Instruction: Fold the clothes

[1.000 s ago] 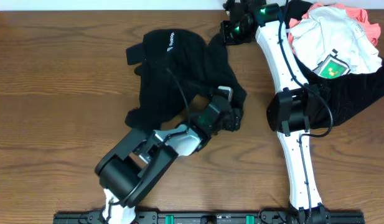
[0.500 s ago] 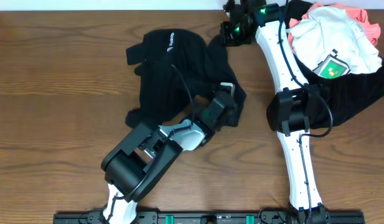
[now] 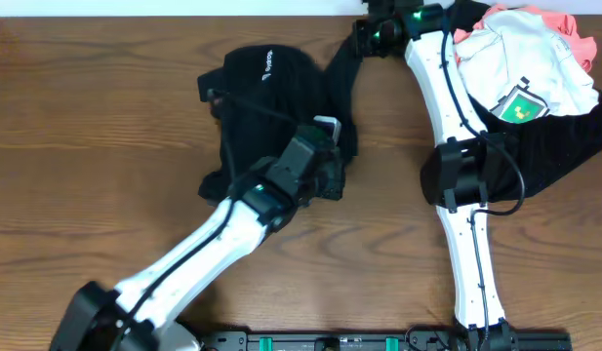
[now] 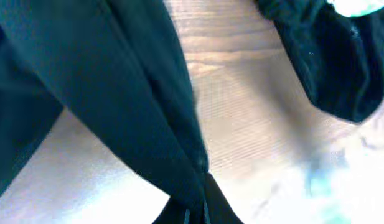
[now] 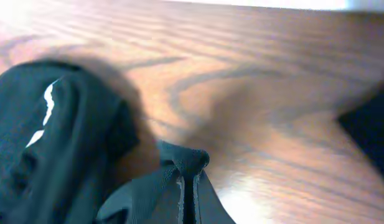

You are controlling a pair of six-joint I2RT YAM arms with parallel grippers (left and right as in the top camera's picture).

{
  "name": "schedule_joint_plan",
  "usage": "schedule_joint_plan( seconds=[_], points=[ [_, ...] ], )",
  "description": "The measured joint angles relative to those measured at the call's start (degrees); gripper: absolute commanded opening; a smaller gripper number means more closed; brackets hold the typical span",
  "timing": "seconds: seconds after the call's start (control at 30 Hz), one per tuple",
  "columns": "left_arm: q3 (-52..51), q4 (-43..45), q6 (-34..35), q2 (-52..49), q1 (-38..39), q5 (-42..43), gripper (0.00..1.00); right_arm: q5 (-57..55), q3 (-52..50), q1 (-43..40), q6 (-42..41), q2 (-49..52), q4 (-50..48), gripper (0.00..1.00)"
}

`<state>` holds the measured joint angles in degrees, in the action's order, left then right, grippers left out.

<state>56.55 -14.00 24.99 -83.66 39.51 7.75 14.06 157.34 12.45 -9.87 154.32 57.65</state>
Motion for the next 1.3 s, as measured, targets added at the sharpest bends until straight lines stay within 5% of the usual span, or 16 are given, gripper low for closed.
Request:
schedule_joint_plan(
  seconds=[0.27,0.3,0.37,0.43,0.5,0.6,0.77,1.0,1.3],
  points=[
    [0.0,-8.3,-0.1,2.1,0.0,1.8,0.06,-8.4,1.7,-0.4,1.0,0.0,2.2,0.02],
    [0.0,-8.3,-0.1,2.1,0.0,2.9,0.06,-9.7,1.7,-0.4,1.2,0.0,3.0,0.1],
    [0.0,-8.4,0.1,2.1,0.0,4.8,0.11,-12.7,1.9,-0.4,1.4,0.0,4.0,0.5],
    [0.0,-8.7,-0.1,2.1,0.0,6.5,0.33,-16.3,2.2,-0.5,1.6,0.0,4.7,0.56],
    [0.0,-8.8,-0.4,2.1,0.0,7.8,0.41,-19.3,2.9,-0.6,1.3,0.0,5.5,0.69],
    [0.0,-9.0,-2.2,2.6,0.0,8.7,0.54,-22.0,3.1,-0.9,1.1,-0.8,6.4,0.69],
    [0.0,-9.0,-6.0,7.0,0.0,8.3,0.56,-22.1,3.1,-0.9,1.0,-4.8,9.9,0.67],
    [0.0,-9.1,-9.9,12.6,-1.3,-8.1,0.56,-11.7,4.0,-1.1,0.2,-11.1,20.7,0.64],
    [0.0,-2.5,-14.9,2.6,-19.1,-8.8,0.56,-1.7,-3.3,-0.4,4.5,-11.2,23.8,0.63]
  ],
)
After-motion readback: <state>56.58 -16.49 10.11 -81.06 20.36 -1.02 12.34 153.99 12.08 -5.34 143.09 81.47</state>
